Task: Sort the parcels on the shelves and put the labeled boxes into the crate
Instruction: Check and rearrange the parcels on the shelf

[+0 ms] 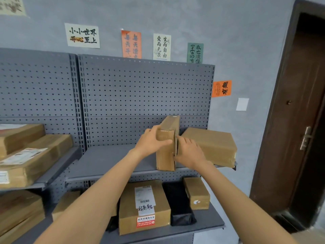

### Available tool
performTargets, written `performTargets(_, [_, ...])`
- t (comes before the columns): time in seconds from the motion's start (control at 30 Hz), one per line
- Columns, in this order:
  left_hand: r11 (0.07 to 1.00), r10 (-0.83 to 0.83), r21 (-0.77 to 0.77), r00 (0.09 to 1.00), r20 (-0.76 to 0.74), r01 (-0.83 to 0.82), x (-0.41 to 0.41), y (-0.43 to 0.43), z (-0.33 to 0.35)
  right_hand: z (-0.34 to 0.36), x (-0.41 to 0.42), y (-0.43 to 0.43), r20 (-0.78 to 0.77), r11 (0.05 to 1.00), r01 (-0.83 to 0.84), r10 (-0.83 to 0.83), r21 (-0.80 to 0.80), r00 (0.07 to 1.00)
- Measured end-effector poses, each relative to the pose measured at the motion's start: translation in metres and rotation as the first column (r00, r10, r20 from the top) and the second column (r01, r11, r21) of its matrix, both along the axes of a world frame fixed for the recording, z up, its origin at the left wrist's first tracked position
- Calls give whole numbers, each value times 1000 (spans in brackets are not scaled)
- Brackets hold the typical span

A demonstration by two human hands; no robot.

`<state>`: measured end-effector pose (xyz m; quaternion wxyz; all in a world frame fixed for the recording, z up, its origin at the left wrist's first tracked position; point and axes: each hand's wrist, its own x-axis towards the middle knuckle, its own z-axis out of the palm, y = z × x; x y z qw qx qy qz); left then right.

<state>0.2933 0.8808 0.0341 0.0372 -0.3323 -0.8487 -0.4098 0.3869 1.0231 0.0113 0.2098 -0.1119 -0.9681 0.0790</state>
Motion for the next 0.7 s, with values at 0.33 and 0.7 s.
performTargets(0.33, [948,255,170,963,91,-267,-19,24,0,-10,-25,16,-102,784,-289,280,-549,955])
performTargets(0.7, [931,347,276,815,-465,-239,-3,-42,35,40,-47,1,-286,90,-298,125,-950,950])
